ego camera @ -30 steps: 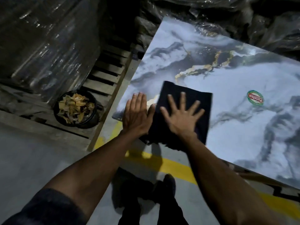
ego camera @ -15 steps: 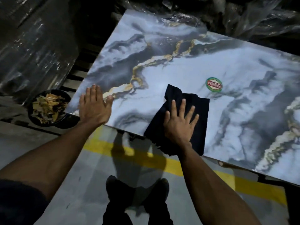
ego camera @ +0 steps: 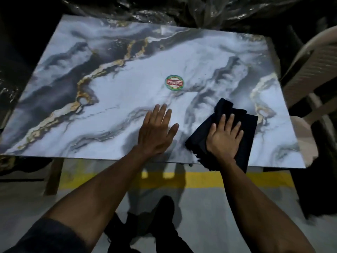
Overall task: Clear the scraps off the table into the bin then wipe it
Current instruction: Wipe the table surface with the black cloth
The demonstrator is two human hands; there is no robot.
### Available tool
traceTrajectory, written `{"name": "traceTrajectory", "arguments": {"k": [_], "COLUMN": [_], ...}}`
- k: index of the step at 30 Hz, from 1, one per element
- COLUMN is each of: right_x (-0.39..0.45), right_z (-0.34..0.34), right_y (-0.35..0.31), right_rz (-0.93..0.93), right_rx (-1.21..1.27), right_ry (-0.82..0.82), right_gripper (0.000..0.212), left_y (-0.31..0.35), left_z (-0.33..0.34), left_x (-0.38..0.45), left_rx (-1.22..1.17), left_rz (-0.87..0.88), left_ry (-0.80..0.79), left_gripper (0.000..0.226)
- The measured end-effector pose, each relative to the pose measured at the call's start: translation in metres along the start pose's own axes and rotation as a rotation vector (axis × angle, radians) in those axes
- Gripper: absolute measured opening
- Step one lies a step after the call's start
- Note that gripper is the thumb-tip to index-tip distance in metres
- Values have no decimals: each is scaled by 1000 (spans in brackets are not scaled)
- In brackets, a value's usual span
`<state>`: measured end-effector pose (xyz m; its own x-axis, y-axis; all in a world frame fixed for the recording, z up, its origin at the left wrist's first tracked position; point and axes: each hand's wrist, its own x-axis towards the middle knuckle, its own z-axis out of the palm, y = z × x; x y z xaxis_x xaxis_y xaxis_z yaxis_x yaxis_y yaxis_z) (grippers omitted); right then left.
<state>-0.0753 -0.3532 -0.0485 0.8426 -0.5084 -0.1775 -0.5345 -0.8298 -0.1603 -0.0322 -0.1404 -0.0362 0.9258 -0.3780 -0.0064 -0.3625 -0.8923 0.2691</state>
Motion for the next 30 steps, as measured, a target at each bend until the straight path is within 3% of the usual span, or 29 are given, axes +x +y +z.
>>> {"name": "traceTrajectory", "arguments": {"k": [3, 6, 8, 17, 22, 26, 30], "right_x": [5, -9, -8, 39, 36, 16, -39], "right_z": [-3, 1, 0, -33, -34, -38, -33], "right_y": [-3, -15, -3, 146, 171, 195, 214], "right_rz": [37, -303, -416, 253, 498, 690, 786], "right_rx": [-4, -86, -122, 4, 101, 354, 562], "right_ry": [-9, -57, -87, 31, 151, 286, 236], "right_gripper": [62, 65, 64, 59, 55, 49, 45], "left_y": [33, 55, 64, 68, 66, 64, 60], "left_z": [8, 15, 23, 37, 38, 40, 38], "left_x": [12, 20, 23, 21, 22, 23, 25], "left_rx": [-37, -86, -90, 58, 42, 10, -43], "left_rz": [37, 48, 34, 33, 40, 38, 64], "left_ry": [-4, -26, -73, -26, 24, 6, -49], "left_gripper": [68, 74, 78, 64, 61, 64, 72]}}
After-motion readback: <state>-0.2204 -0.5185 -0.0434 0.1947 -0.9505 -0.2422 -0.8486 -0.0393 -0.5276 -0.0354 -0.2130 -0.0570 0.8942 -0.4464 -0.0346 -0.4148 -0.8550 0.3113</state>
